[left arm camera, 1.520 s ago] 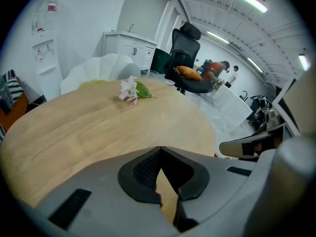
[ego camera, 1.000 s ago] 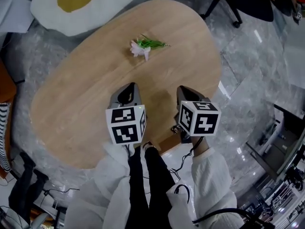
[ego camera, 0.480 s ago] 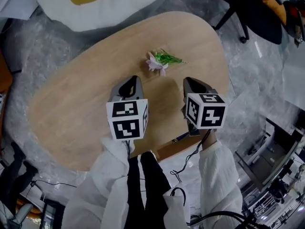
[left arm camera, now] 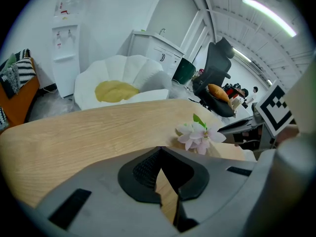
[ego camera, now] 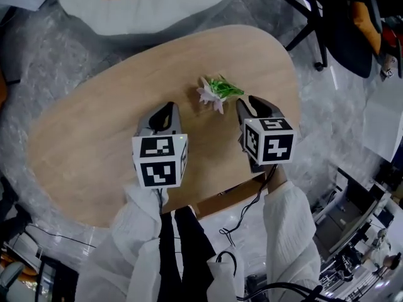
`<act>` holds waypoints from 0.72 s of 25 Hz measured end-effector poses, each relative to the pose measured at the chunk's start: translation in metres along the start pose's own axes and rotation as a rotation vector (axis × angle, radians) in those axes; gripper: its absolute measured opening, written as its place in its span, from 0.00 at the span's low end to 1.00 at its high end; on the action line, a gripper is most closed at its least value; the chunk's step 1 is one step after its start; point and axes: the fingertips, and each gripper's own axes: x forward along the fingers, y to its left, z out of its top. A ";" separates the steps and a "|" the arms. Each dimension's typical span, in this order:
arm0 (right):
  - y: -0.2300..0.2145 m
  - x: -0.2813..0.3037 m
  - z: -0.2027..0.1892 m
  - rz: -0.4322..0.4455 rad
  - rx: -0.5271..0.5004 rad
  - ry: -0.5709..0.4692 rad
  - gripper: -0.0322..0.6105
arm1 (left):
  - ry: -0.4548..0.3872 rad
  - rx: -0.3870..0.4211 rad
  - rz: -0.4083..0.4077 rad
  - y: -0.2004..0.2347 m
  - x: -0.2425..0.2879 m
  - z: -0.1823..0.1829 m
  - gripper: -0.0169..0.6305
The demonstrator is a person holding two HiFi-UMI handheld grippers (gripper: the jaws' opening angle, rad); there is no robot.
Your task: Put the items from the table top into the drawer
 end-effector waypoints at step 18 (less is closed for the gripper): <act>0.006 0.028 0.003 0.080 -0.225 0.077 0.26 | 0.014 -0.002 0.014 0.011 0.002 -0.014 0.02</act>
